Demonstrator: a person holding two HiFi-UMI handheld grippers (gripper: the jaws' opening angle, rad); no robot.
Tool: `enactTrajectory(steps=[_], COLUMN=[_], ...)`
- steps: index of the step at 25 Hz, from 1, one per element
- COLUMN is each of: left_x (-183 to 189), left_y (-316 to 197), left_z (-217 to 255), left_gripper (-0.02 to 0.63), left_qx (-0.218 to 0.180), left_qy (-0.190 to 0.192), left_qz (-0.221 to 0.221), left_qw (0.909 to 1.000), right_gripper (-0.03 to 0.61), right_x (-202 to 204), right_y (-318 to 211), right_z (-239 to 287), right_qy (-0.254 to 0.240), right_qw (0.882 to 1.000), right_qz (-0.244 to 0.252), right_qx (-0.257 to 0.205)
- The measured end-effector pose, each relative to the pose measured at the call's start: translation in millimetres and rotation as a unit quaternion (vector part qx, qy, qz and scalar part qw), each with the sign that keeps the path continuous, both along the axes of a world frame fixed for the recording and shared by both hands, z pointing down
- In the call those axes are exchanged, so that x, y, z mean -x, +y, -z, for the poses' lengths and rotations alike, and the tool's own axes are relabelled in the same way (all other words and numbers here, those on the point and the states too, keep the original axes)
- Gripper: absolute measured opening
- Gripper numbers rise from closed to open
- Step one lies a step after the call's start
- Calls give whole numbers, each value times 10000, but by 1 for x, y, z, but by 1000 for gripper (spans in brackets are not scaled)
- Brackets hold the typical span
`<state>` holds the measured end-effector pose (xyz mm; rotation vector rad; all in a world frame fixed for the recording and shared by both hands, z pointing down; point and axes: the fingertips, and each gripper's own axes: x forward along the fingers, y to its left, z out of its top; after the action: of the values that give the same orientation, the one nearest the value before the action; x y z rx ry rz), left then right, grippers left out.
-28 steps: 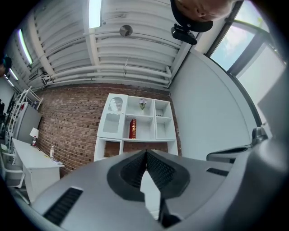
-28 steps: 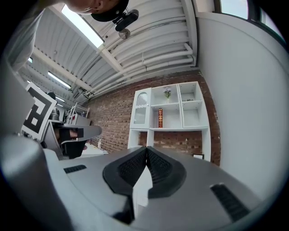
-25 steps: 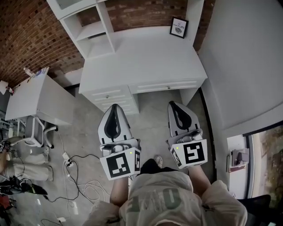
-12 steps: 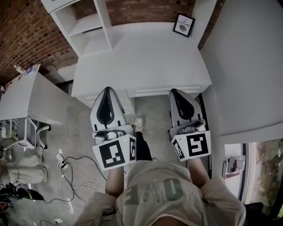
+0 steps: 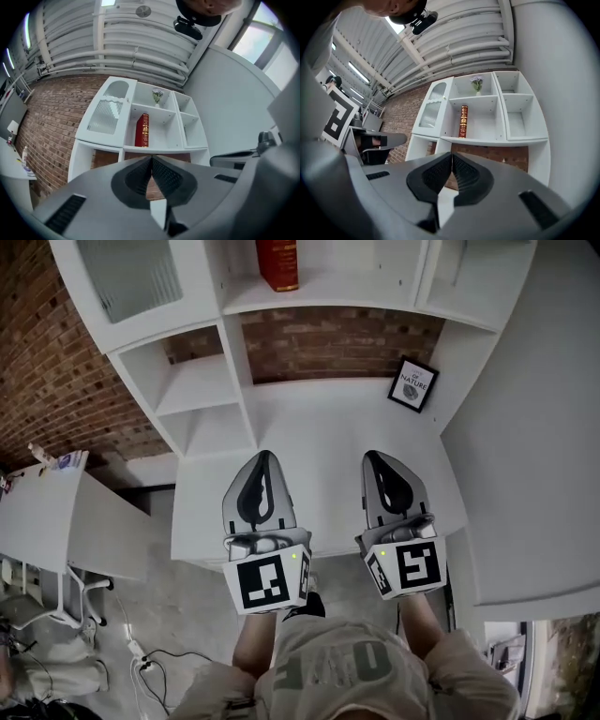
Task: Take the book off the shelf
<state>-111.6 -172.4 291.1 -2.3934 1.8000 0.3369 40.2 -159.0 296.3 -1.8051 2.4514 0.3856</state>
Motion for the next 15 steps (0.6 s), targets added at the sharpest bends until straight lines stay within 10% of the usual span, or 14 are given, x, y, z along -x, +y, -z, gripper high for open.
enactTrajectory(steps=[15], left_x=[-12], left_y=[-152], left_z=[25], left_gripper=[11], left_qx=[43], left_qy=[102], left_qz=[-387], left_qw=[9992], right_gripper=[15], right_x=[10], right_y=[-166], right_z=[38], right_qy=[-362], right_qw=[9992], right_qz=[-105], right_qx=[-126])
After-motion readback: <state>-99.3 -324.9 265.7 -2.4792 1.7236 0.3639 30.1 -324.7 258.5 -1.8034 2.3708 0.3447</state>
